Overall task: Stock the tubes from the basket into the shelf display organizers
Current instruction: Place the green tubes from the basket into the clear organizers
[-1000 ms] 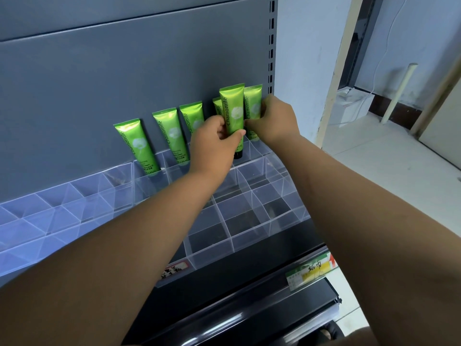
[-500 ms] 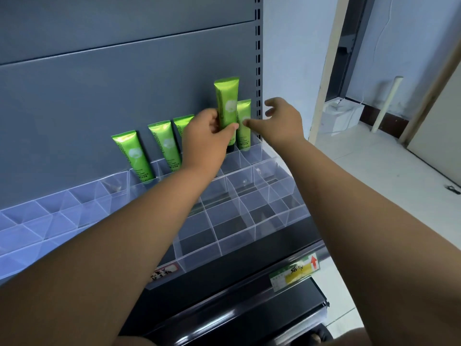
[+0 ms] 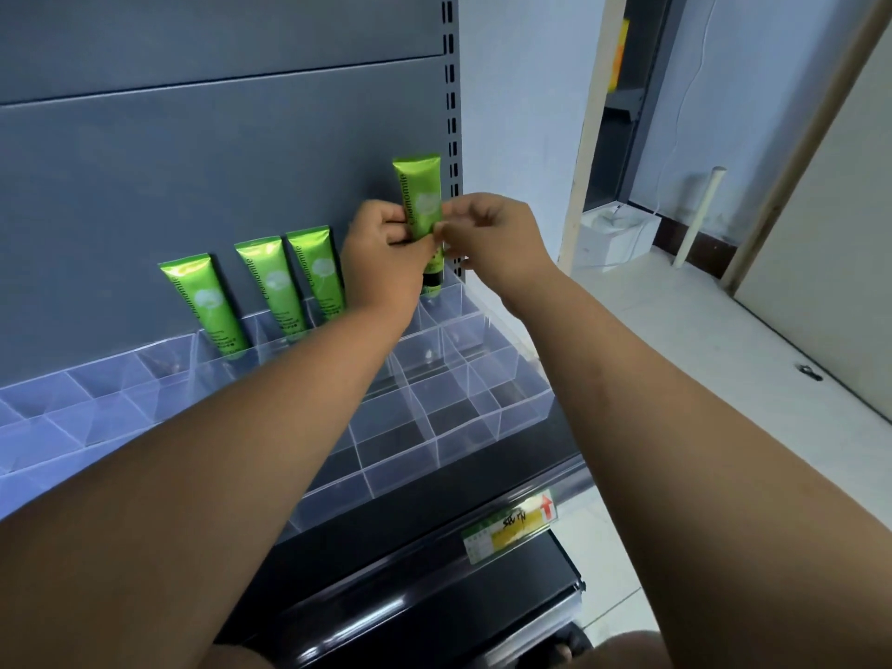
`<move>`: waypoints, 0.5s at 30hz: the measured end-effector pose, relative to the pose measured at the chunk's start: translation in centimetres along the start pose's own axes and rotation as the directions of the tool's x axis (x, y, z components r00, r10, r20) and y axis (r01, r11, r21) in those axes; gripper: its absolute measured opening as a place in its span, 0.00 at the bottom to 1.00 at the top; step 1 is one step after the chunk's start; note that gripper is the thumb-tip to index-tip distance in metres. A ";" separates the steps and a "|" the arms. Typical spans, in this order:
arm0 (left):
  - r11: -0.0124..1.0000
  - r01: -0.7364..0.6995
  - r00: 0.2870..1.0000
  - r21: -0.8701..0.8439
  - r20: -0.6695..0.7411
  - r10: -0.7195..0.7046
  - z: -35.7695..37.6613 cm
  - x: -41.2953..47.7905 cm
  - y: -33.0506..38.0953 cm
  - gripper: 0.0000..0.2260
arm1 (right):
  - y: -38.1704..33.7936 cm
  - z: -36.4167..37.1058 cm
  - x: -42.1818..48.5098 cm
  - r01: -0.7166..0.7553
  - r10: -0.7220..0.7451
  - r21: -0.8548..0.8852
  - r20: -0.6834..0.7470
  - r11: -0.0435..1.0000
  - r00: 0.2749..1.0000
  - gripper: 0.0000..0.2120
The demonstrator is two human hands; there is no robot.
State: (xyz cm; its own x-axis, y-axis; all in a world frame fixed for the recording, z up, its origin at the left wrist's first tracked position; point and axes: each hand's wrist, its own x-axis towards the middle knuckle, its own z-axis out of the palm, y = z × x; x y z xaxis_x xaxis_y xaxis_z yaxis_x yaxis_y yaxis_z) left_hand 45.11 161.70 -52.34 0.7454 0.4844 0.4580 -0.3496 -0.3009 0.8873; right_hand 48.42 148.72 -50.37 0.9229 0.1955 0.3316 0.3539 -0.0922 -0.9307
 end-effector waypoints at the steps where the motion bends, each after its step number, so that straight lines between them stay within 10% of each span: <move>1: 1.000 0.013 1.000 -0.003 0.024 -0.013 0.0 0.1 -0.2 0.14 | 0.4 0.1 0.2 0.006 -0.007 -0.025 -0.033 1.000 0.999 0.08; 15: 0.975 -0.136 0.973 0.174 0.207 0.099 -1.2 1.8 -2.5 0.09 | 3.3 1.4 2.1 -0.003 -0.003 -0.050 -0.120 0.999 0.993 0.07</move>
State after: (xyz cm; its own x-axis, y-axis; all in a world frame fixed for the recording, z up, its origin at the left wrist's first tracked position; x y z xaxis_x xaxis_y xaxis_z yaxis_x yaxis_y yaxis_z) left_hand 46.59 164.32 -53.68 0.8085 0.2720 0.5219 -0.3435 -0.5020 0.7937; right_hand 51.26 150.19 -52.95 0.9334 0.0774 0.3503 0.3581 -0.1413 -0.9229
